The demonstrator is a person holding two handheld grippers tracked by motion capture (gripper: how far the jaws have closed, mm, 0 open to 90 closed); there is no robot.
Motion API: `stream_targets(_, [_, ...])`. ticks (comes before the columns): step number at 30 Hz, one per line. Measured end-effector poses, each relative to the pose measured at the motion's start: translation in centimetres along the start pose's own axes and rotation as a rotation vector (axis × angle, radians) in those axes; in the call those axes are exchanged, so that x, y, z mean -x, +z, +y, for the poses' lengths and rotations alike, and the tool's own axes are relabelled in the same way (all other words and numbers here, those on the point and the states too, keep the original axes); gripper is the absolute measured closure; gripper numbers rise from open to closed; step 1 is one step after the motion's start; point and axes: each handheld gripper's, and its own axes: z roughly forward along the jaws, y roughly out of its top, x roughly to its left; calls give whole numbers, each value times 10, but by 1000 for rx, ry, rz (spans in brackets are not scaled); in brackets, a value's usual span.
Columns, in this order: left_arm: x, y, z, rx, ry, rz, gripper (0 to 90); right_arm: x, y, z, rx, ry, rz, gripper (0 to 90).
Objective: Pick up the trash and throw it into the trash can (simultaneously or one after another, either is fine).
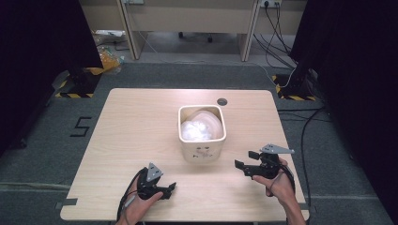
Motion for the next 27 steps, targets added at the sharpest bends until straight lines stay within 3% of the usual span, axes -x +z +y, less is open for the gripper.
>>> stream_targets(27, [0, 0, 0, 0, -1, 0, 133, 4, 6, -35, -77, -23, -46, 205])
